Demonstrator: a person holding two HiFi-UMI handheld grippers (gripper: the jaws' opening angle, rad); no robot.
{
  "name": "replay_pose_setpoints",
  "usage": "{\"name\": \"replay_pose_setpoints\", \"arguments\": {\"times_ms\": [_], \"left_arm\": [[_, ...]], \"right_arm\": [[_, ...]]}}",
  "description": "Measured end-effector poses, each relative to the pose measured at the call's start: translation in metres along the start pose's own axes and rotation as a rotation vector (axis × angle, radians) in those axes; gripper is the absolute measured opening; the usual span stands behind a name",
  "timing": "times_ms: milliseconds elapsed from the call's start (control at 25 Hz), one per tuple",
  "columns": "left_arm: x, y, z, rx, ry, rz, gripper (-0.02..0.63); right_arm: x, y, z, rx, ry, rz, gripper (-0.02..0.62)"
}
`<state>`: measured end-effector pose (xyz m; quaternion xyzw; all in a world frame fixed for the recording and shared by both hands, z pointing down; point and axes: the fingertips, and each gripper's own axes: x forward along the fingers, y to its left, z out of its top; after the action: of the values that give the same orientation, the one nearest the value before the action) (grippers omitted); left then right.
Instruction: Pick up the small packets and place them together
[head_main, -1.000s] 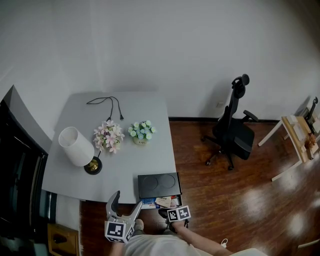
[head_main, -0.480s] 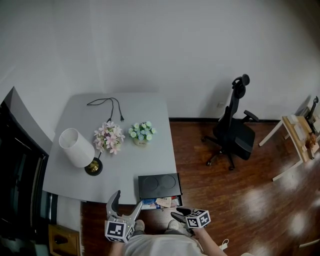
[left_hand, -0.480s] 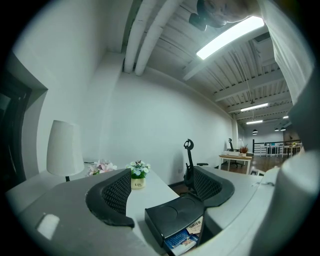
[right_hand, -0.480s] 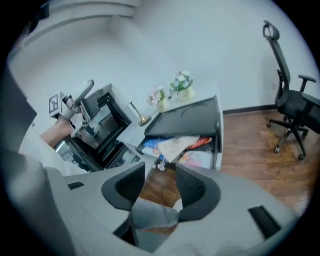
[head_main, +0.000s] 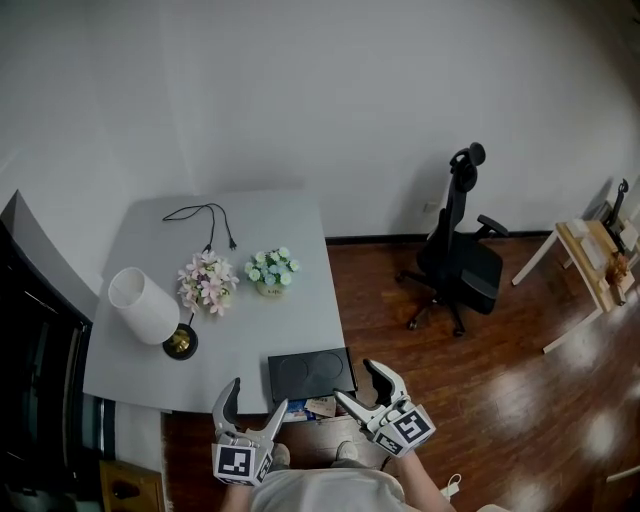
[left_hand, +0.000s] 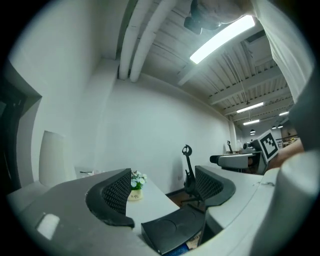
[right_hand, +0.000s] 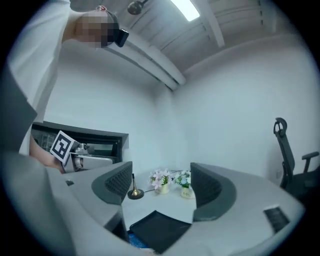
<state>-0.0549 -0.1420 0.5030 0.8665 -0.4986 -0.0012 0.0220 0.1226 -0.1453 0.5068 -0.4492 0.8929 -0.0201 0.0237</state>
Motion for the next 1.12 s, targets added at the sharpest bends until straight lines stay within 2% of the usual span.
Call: {"name": "replay_pose_setpoints", "arguments": {"times_ms": [40,120,240,280,400,520,680,920,1120], "left_arm": [[-0.001,0.001,0.007,-0.015,-0.035,0.007,0.402],[-0.001,0.001,0.015,-0.013,-0.062,0.013,0.402],[0.004,-0.002,0.011,0.06,-0.008,0.013,0.39],[0.005,-0.002,0.011,0.079,0.002,0.012,0.385],[0.006,0.002,0.011,0.051,-0.017,0.027,0.383],[0.005,0.006,0.008,-0.005,-0.033,0.042,0.385],[0.003,0.009,-0.002,-0.017,-0.009,0.054,0.385],[-0.001,0.016,-0.01,-0.008,0.015,0.068,0.385],[-0.005,0.02,-0.015,-0.015,0.03,0.082,0.385]], "right_arm": [[0.002,0.0,0.007,-0.025,-0.012,-0.016,0.374],[0.005,0.0,0.016,-0.064,-0.02,-0.037,0.374],[0.005,0.003,0.019,-0.072,0.004,0.0,0.369],[0.004,0.004,0.017,-0.074,0.023,0.015,0.338],[0.004,0.003,0.003,-0.079,0.116,0.044,0.336],[0.003,0.0,-0.035,-0.029,0.268,0.092,0.336],[-0.008,0.001,-0.105,0.019,0.49,0.167,0.333],[-0.036,0.025,-0.209,-0.09,0.815,0.323,0.311],[-0.046,0.047,-0.253,-0.216,0.916,0.442,0.301]]}}
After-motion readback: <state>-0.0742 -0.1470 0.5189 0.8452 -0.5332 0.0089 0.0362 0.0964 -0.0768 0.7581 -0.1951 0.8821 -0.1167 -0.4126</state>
